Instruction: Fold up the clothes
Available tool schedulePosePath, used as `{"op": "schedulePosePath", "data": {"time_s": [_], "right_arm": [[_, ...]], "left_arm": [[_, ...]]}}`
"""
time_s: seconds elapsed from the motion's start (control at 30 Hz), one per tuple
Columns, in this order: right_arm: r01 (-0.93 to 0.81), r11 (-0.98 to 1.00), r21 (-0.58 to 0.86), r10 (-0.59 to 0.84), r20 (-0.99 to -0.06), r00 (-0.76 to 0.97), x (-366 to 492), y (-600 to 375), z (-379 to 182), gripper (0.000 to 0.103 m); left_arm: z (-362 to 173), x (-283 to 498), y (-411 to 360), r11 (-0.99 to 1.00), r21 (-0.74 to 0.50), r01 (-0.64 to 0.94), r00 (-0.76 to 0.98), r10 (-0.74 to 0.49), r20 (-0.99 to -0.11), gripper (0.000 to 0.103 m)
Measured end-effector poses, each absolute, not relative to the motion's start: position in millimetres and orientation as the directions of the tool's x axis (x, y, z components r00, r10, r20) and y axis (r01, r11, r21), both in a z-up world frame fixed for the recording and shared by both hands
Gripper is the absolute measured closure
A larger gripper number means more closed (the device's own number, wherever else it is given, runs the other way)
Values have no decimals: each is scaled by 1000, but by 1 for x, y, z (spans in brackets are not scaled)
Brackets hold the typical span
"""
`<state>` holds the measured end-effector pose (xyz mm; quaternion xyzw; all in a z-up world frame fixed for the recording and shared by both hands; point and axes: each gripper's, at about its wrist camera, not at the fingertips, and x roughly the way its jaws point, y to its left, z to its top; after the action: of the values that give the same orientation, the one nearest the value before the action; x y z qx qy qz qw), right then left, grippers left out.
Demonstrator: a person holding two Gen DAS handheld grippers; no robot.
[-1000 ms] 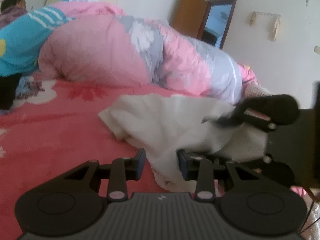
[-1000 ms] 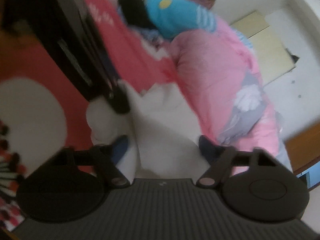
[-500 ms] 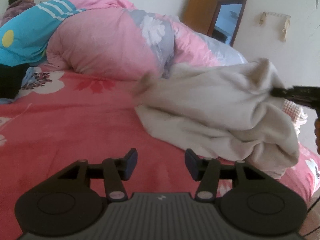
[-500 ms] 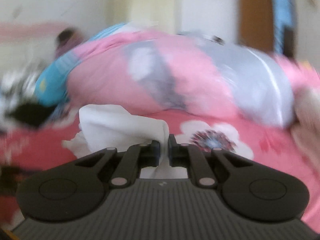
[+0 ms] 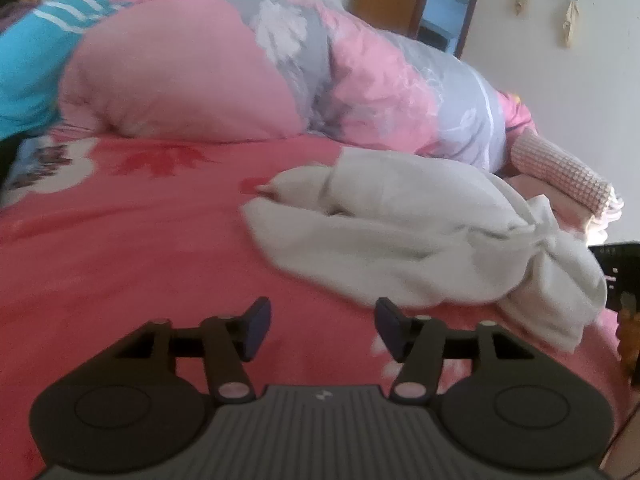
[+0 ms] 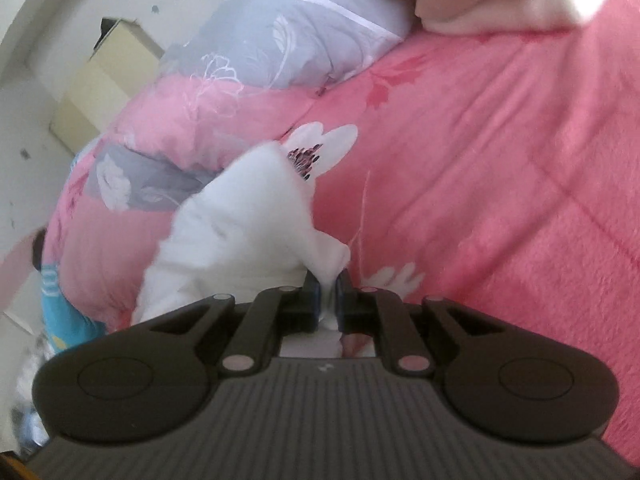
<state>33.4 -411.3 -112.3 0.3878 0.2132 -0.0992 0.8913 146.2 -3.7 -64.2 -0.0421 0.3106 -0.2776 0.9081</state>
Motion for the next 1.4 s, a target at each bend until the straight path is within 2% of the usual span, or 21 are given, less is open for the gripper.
{"op": "schedulePosePath", "data": {"time_s": [0.1, 0.23, 0.37, 0.47, 0.53, 0.67, 0.73, 0.87, 0.9, 0.93, 0.97, 1.0, 1.03, 1.1, 1.3, 1.4], "right_arm": [[332, 696, 637, -11, -453, 891, 28, -412, -103, 94], [340, 720, 605, -72, -423, 903, 4, -413, -78, 89], [299, 859, 416, -154, -345, 926, 1, -396, -30, 81], [179, 942, 284, -78, -335, 939, 27, -370, -3, 60], [95, 973, 213, -9, -372, 928, 61, -344, 8, 42], [-66, 992, 110, 113, -495, 861, 144, -293, 14, 22], [-96, 993, 75, 122, -562, 818, 189, -273, 10, 21], [-56, 998, -7, 37, -669, 742, 265, -253, -10, 20], [-45, 999, -11, 25, -690, 723, 276, -252, -17, 21], [-41, 999, -3, 27, -709, 705, 282, -251, -24, 26], [-48, 999, 17, 45, -722, 691, 284, -252, -30, 38], [-56, 998, 43, 69, -727, 683, 284, -252, -33, 72], [-61, 997, 54, 82, -710, 699, 277, -254, -31, 88], [-71, 995, 71, 100, -667, 738, 258, -257, -24, 102], [-145, 969, 199, 226, -481, 847, 156, -271, 19, 103], [-180, 959, 220, 266, -471, 841, 114, -274, 23, 103]], "left_arm": [[-64, 169, -26, 838, -278, 469, 634, -539, -555, 37], [-75, 185, -46, 864, -219, 453, 626, -483, -612, 47], [-77, 183, -47, 870, -182, 458, 646, -467, -604, 56], [-77, 185, -44, 876, -184, 445, 650, -457, -608, 69], [-77, 187, -42, 879, -190, 437, 649, -455, -610, 75], [-79, 190, -36, 875, -214, 435, 641, -467, -609, 78], [-80, 190, -35, 873, -217, 437, 640, -472, -607, 78], [-81, 191, -33, 870, -226, 438, 637, -478, -605, 79], [-81, 192, -33, 870, -227, 438, 636, -479, -605, 79], [-81, 192, -33, 869, -229, 438, 636, -480, -605, 79], [-81, 192, -33, 869, -230, 438, 636, -480, -604, 79], [-81, 192, -32, 869, -231, 437, 636, -480, -604, 79], [-81, 192, -32, 869, -231, 437, 636, -481, -604, 79], [-81, 192, -32, 869, -232, 436, 637, -481, -602, 79], [-83, 193, -25, 865, -279, 417, 635, -496, -592, 83], [-83, 190, -20, 866, -288, 409, 638, -496, -589, 86]]}}
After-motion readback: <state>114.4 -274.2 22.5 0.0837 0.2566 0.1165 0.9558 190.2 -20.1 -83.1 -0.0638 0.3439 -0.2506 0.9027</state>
